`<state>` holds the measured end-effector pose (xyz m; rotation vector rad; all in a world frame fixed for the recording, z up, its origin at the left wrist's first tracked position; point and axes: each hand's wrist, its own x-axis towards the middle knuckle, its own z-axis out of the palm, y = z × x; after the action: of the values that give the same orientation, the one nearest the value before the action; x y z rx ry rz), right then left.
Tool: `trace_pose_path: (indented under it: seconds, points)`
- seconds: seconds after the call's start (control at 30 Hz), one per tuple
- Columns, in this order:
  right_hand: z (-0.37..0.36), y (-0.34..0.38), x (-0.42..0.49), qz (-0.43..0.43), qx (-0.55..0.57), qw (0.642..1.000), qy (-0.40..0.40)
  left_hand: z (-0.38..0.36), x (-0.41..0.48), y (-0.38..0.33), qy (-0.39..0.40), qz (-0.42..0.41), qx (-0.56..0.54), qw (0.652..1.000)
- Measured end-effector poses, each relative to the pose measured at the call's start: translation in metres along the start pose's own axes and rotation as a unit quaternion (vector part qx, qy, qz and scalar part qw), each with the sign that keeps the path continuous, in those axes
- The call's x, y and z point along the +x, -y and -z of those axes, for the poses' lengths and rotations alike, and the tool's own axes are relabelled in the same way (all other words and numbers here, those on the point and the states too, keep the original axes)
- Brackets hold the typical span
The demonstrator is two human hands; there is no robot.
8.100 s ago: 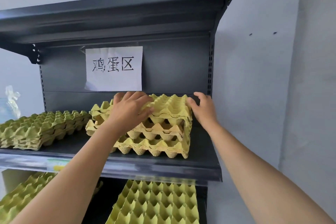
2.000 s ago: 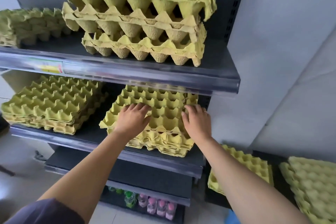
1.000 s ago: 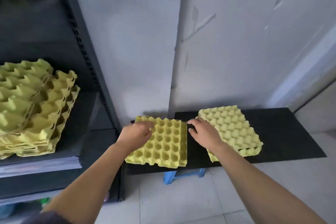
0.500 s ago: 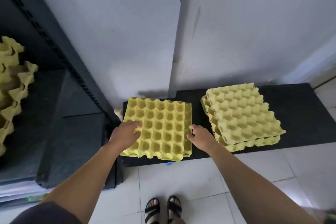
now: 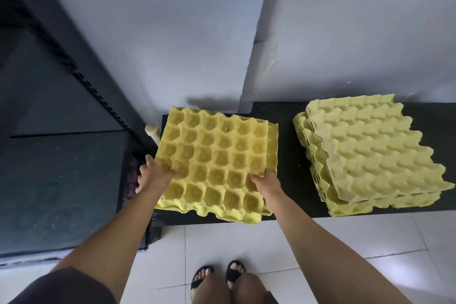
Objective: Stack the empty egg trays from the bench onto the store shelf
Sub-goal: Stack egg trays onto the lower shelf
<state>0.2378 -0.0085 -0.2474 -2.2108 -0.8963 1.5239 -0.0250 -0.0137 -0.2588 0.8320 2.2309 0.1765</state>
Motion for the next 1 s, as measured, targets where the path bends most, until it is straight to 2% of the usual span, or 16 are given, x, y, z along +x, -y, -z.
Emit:
trace_pose_path:
  seconds: [0.2, 0.53, 0.87, 1.0]
  points:
    - [0.006, 0.01, -0.01, 0.03, 0.021, 0.998, -0.056, 0.02, -0.013, -0.01, -0.006, -0.016, -0.027, 0.999]
    - [0.05, 0.044, -0.071, 0.101, -0.099, 0.979, -0.146, 0.071, -0.076, -0.038, 0.019, -0.062, -0.072, 0.995]
    - [0.097, 0.081, -0.143, 0.161, -0.052, 0.966, -0.194, 0.133, -0.14, -0.076, -0.001, -0.149, -0.023, 0.989]
    - [0.116, 0.098, -0.17, 0.195, -0.008, 0.962, -0.191, 0.16, -0.167, -0.094, -0.01, -0.162, -0.02, 0.987]
